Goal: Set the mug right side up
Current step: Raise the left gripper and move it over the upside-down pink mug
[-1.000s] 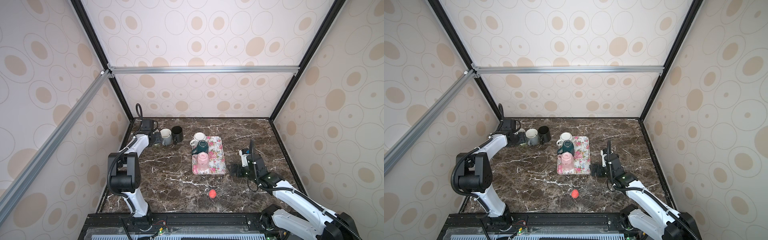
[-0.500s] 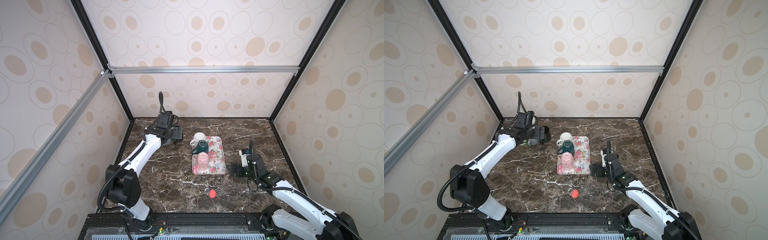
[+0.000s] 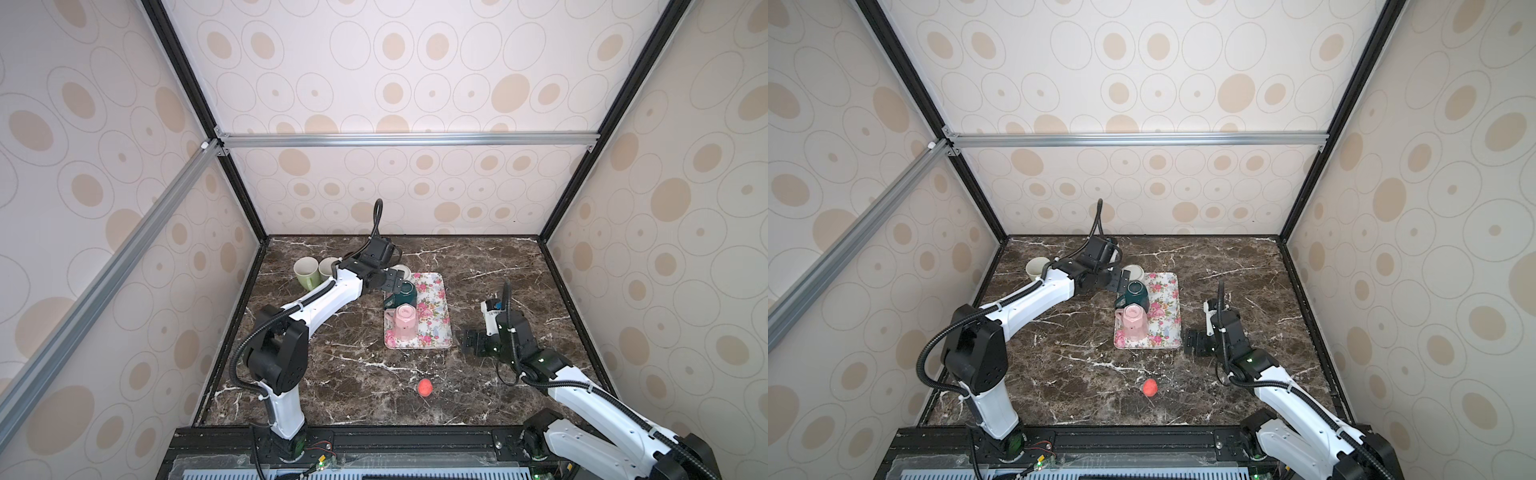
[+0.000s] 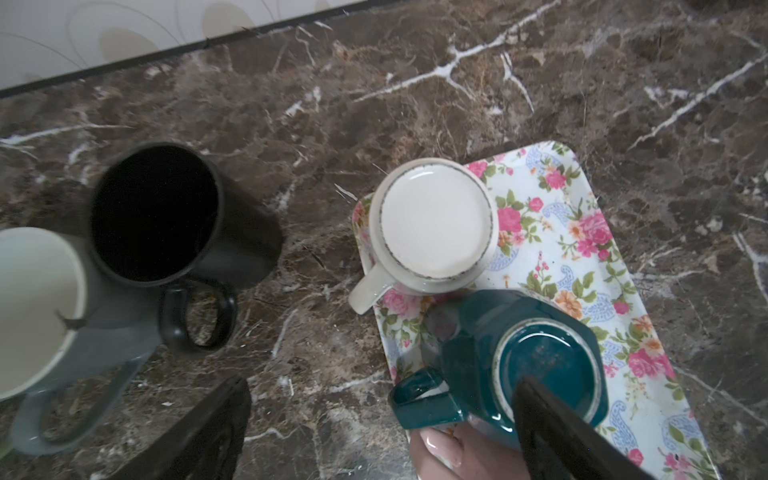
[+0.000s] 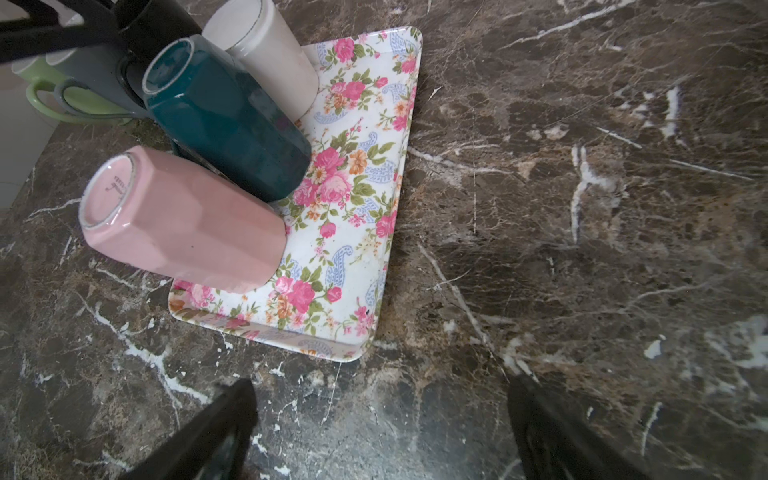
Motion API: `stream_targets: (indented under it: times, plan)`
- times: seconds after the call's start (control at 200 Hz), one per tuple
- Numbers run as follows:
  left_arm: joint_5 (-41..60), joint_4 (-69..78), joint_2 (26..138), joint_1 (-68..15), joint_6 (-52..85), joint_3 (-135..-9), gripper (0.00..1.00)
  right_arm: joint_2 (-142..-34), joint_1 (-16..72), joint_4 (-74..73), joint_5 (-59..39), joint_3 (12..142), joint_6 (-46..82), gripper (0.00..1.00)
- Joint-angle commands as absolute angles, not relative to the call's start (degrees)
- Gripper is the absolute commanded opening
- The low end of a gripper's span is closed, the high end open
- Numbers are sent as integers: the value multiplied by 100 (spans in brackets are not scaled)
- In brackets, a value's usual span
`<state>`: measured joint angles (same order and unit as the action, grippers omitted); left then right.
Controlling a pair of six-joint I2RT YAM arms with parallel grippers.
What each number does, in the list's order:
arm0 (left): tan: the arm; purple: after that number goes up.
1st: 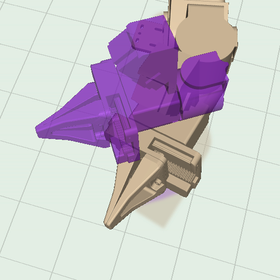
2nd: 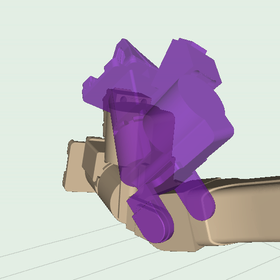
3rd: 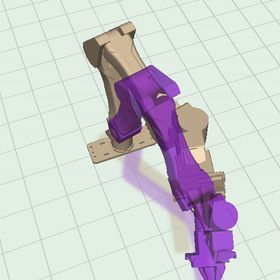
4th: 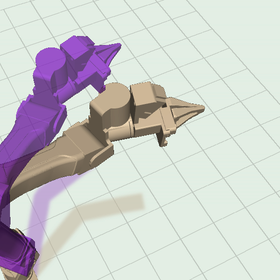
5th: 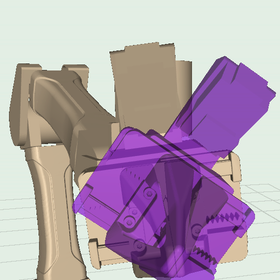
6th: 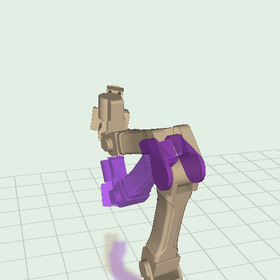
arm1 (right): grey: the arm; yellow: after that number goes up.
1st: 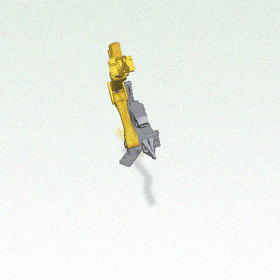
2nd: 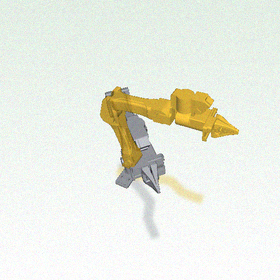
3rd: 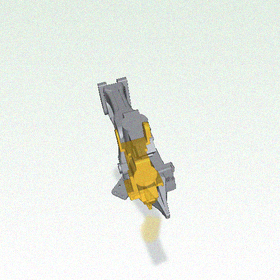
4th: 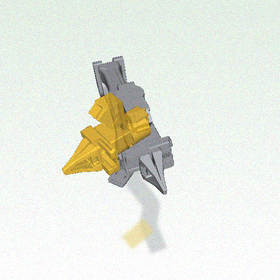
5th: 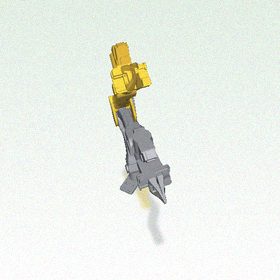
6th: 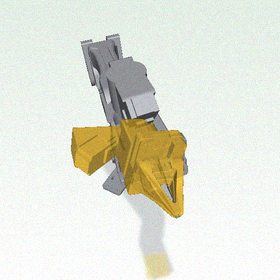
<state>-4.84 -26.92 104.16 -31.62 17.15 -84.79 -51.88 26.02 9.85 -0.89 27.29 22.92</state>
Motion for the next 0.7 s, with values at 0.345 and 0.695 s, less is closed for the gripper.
stream_targets:
  times: [0.345,0.695]
  plan:
    - [52,-1579,10150,-3551,2004,-7956,98,-5445,2590,1132,-53,2960,2428,97]
    - [297,-1053,9993,-3686,2004,-7194,98,-5379,2585,1451,-57,3076,2759,97]
